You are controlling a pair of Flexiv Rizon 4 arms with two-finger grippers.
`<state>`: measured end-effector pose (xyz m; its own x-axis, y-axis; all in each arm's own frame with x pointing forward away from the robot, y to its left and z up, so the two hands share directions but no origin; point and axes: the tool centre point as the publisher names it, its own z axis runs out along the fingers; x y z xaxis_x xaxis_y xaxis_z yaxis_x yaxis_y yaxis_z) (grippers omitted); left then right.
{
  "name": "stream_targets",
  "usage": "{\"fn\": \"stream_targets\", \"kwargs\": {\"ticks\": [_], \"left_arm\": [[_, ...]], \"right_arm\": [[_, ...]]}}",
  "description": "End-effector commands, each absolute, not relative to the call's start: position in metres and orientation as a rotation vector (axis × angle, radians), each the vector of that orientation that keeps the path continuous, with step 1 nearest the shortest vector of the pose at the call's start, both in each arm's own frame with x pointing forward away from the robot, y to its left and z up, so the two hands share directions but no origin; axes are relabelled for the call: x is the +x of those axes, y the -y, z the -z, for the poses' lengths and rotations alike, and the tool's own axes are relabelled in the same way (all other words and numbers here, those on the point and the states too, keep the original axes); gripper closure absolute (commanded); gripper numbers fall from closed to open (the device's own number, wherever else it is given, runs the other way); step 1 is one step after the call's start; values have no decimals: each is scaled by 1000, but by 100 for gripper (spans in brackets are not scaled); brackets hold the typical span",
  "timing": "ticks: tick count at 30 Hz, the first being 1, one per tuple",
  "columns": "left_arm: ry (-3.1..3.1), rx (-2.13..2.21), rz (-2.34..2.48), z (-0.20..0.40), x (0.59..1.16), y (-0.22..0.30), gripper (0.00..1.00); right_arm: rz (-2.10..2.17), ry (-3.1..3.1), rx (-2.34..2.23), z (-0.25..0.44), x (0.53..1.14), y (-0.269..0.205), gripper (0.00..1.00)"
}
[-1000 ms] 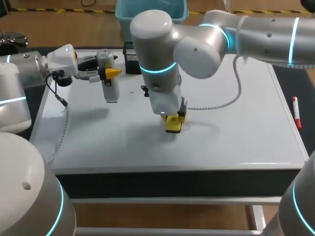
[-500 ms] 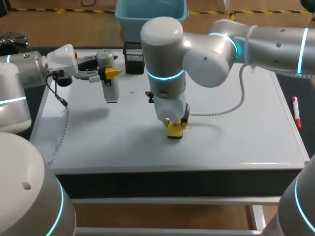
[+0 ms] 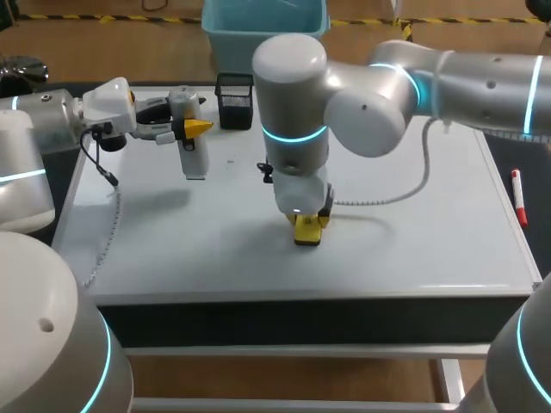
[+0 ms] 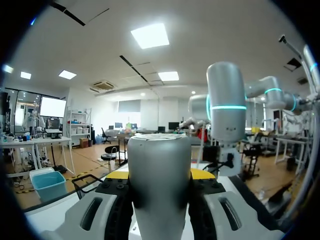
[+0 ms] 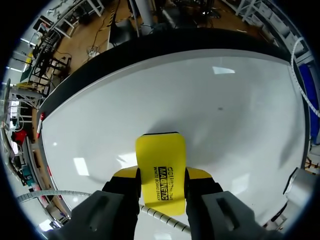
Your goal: Pick up the inspection probe, press it on each red-marked spot on the whiteboard one by one, put down the probe, pick up the eraser, and wipe off all the red marks.
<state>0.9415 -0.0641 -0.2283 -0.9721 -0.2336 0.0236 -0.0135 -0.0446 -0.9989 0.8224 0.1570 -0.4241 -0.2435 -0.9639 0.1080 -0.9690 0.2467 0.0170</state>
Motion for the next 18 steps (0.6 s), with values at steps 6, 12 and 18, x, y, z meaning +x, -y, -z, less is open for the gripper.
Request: {"fn": "stream_targets", "kwargs": {"ticks": [6, 12, 18], "left_arm": [[-2059, -269, 2150, 227, 942, 64, 100], [-2059, -269, 2150, 227, 942, 64, 100], [-2059, -269, 2150, 227, 942, 64, 100]], "right_arm": [[-53, 2412, 1871, 429, 822, -144, 100], [-60, 2420, 1856, 430, 822, -137, 100], [-65, 2452, 1809, 430, 821, -122, 100]]}}
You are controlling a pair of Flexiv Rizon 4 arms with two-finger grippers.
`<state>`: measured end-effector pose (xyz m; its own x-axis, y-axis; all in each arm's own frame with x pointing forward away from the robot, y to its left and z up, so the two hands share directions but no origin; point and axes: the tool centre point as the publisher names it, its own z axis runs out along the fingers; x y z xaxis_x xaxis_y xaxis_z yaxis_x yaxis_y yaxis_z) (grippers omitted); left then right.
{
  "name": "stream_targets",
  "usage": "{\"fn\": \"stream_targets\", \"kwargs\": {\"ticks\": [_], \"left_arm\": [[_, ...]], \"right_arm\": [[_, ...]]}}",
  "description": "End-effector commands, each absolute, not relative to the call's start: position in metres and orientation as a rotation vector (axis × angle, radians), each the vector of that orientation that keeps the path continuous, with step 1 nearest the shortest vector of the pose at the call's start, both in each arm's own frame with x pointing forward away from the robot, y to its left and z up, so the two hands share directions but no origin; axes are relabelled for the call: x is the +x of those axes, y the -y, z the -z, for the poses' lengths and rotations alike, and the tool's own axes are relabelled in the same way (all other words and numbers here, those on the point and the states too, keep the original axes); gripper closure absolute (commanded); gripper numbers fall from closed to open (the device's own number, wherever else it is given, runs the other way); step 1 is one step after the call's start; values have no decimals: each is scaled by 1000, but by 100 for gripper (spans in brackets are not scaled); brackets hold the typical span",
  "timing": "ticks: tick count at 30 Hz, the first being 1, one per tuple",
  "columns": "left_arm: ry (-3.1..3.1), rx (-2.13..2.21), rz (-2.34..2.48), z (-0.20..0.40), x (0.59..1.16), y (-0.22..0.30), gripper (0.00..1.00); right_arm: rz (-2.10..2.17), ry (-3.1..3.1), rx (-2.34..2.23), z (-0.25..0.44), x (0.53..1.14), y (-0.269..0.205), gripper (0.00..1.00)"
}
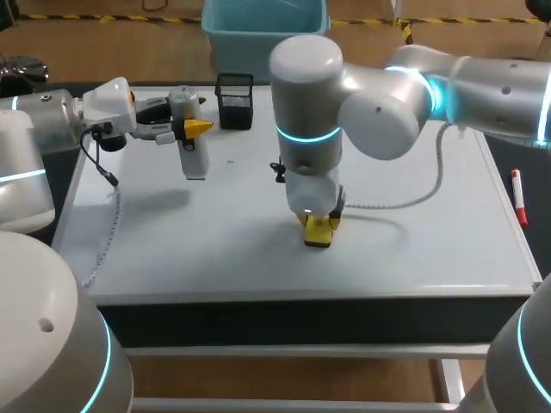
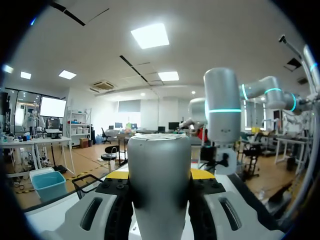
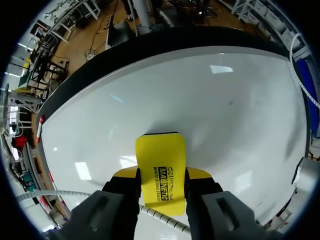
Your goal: Pick up the inspection probe, press it on each red-marked spot on the whiteboard one by one, put down the probe, pick up the eraser, and wipe off all the red marks.
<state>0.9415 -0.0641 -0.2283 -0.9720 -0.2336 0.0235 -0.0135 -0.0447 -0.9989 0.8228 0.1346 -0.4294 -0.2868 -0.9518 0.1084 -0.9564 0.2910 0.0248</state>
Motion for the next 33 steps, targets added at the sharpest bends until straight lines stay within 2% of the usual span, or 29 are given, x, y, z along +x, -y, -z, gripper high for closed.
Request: {"fn": "stream_targets", "kwargs": {"ticks": [1, 20, 33], "left_arm": [[-2059, -269, 2150, 227, 942, 64, 100], [-2059, -269, 2150, 227, 942, 64, 100], [-2059, -269, 2150, 227, 942, 64, 100]], "right_arm": [[-67, 2458, 1799, 430, 821, -119, 100], [-103, 2567, 1640, 425, 823, -60, 100], [-125, 2646, 1589, 393, 846, -21, 100]]}}
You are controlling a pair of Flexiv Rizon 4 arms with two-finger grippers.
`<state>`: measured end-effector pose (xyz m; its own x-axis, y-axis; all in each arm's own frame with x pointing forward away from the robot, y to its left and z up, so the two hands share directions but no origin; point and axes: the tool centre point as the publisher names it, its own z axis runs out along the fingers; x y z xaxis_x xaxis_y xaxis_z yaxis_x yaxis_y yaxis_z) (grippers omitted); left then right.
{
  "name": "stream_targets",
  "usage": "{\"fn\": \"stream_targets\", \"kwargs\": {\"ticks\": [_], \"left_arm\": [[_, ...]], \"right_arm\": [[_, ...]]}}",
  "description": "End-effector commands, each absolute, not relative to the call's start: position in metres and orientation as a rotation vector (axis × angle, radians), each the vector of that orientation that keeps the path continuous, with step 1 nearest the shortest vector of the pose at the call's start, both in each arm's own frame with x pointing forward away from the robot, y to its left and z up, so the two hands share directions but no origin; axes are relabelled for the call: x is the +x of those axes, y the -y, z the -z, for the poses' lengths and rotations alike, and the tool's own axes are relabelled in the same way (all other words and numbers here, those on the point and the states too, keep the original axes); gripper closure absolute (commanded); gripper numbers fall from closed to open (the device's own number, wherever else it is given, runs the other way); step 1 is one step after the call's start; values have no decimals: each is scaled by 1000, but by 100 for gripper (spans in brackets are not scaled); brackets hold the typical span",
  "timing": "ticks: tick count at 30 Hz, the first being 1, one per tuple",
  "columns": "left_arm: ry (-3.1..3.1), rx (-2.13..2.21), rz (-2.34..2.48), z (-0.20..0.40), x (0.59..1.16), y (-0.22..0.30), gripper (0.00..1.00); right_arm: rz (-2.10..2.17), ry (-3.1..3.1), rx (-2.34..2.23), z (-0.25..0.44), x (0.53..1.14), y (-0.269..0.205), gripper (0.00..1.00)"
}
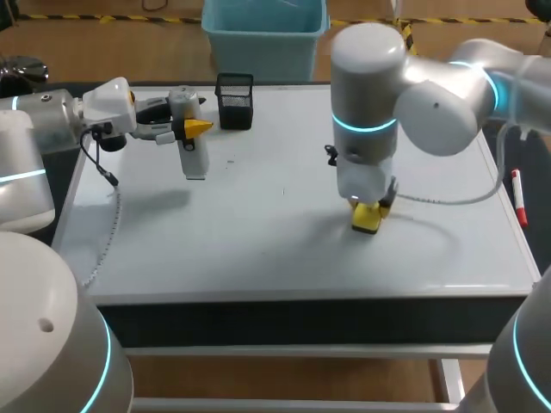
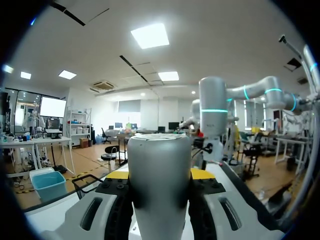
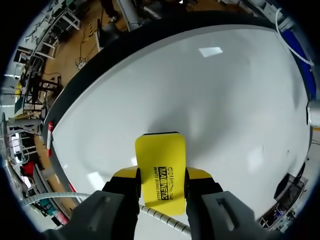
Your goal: Pick up the inspection probe, press it on each red-marked spot on the whiteboard one by one, put down the probe, pick up the eraser, and wipe off all the red marks.
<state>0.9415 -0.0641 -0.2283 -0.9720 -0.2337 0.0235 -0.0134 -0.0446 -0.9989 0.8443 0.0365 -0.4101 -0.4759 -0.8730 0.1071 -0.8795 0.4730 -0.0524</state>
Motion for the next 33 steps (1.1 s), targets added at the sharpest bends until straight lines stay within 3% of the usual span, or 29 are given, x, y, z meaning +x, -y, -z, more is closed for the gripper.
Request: {"fn": "stream_targets", "kwargs": {"ticks": [1, 9, 33], "left_arm": [[-2059, -269, 2150, 227, 942, 64, 100], [-2059, -269, 2150, 227, 942, 64, 100], [-2059, -269, 2150, 227, 942, 64, 100]], "right_arm": [[-111, 2647, 1597, 389, 849, -19, 100], [-119, 2659, 1622, 365, 864, -11, 100], [-120, 2655, 1668, 375, 876, 0, 100]]}}
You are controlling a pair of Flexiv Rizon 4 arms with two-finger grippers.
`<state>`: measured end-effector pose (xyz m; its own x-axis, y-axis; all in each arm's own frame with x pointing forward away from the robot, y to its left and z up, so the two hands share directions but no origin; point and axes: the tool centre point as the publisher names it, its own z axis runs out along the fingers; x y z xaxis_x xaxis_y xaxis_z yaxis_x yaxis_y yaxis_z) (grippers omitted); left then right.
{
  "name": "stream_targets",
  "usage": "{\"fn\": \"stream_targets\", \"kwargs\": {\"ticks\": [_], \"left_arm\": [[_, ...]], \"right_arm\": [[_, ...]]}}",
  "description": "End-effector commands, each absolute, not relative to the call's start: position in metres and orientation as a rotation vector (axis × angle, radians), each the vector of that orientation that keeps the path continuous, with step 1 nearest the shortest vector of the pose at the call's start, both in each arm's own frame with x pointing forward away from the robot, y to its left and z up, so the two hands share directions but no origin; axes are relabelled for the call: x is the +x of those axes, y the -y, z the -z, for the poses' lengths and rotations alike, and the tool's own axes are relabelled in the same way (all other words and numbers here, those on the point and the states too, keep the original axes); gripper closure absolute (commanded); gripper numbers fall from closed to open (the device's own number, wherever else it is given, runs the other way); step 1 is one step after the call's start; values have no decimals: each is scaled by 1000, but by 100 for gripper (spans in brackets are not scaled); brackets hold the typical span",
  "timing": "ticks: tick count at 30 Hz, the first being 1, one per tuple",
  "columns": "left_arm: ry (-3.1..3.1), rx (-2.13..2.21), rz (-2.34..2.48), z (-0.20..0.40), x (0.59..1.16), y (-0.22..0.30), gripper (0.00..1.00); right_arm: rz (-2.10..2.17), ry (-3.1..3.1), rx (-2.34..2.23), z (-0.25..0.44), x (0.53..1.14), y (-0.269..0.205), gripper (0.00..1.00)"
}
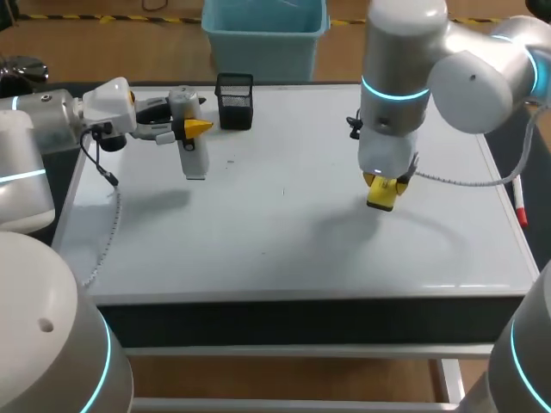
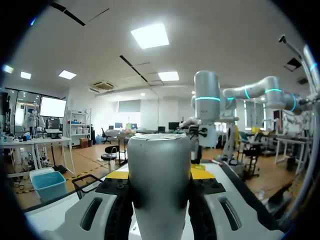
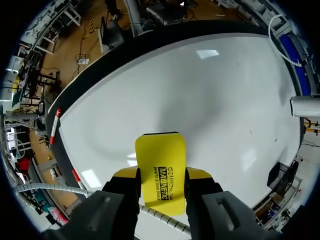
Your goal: Pick up the inspection probe, press it on each red-marked spot on the whiteboard one by one, put down the probe, pick up the eraser, and wipe off all the red marks.
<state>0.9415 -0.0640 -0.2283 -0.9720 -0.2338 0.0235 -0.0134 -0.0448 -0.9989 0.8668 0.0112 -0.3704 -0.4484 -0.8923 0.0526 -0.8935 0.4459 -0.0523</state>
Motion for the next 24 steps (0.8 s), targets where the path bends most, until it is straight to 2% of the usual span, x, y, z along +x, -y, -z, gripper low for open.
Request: {"fn": "stream_targets", "kwargs": {"ticks": [1, 10, 24], "left_arm": [[-2059, -269, 2150, 227, 942, 64, 100], [-2059, -269, 2150, 227, 942, 64, 100], [-2059, -269, 2150, 227, 942, 64, 100]], "right_arm": [[-141, 2654, 1666, 375, 882, 2, 100], [-282, 2568, 1771, 375, 935, 20, 100], [-238, 2461, 1905, 381, 1020, 18, 100]]}}
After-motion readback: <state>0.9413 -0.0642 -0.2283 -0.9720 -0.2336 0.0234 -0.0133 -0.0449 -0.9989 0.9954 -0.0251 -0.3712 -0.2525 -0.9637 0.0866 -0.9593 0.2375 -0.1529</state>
